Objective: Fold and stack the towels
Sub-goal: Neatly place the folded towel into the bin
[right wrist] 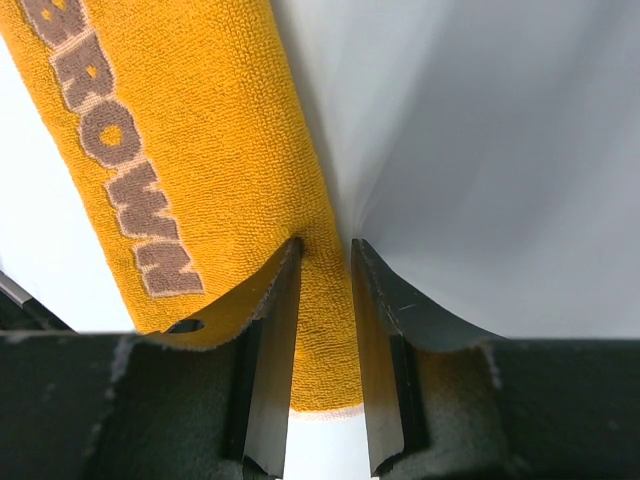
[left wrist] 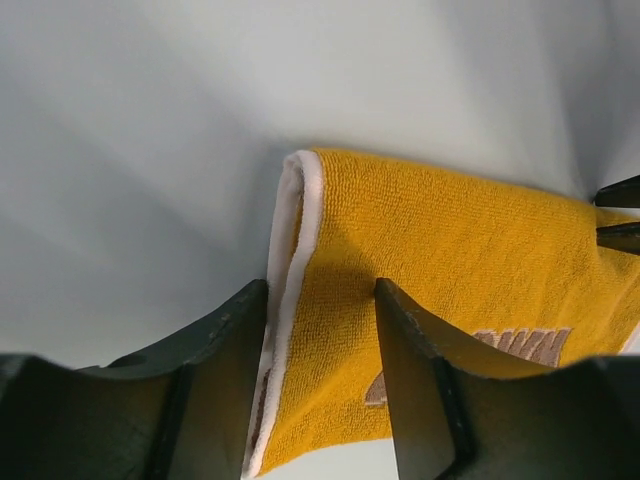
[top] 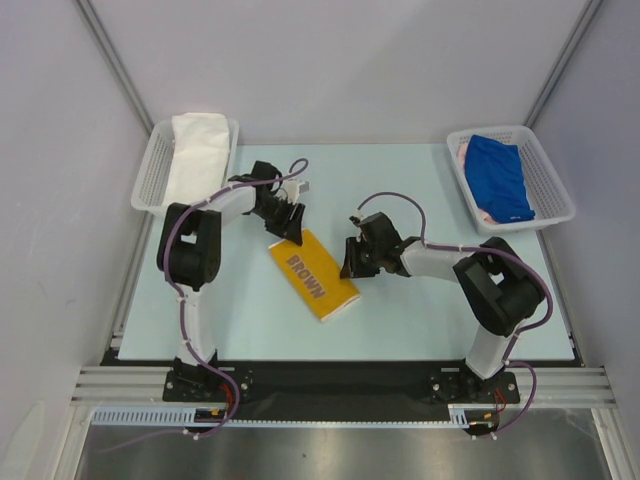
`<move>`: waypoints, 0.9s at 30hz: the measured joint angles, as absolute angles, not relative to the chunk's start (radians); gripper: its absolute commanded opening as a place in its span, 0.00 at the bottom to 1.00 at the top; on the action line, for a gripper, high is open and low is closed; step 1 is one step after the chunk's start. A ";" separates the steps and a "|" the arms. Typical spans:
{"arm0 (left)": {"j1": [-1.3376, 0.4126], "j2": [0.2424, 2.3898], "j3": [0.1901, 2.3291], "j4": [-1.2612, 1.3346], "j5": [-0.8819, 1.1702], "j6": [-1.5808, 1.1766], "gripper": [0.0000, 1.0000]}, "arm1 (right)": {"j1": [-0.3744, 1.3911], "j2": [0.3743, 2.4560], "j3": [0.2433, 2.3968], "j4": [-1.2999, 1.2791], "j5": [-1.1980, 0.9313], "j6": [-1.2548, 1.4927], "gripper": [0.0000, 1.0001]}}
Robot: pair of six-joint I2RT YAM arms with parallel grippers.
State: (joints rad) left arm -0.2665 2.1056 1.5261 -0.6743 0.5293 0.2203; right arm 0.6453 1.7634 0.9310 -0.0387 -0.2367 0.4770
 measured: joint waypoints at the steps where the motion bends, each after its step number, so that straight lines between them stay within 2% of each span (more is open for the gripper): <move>1: -0.268 2.106 1.526 -0.678 0.528 0.221 0.49 | 0.646 1.765 0.932 -0.039 -0.237 0.477 0.33; 5: -0.270 2.106 1.526 -0.699 0.504 0.217 0.31 | 0.647 1.771 0.936 -0.031 -0.244 0.477 0.32; 8: -0.271 2.106 1.526 -0.720 0.482 0.208 0.04 | 0.647 1.775 0.936 -0.023 -0.247 0.477 0.33; 9: -0.271 2.106 1.526 -0.723 0.473 0.203 0.00 | 0.647 1.775 0.936 -0.022 -0.249 0.477 0.33; 16: -0.292 2.069 1.485 -0.690 0.377 0.167 0.00 | 0.649 1.775 0.936 -0.021 -0.248 0.477 0.33; 27: -0.300 1.834 1.164 -0.494 0.178 0.172 0.00 | 0.649 1.776 0.937 -0.021 -0.248 0.474 0.33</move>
State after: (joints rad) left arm -0.2996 1.8343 1.1637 -0.4942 0.1783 0.1719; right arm 0.6495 1.7756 0.9371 -0.0212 -0.2478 0.4736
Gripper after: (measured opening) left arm 0.033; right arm 0.327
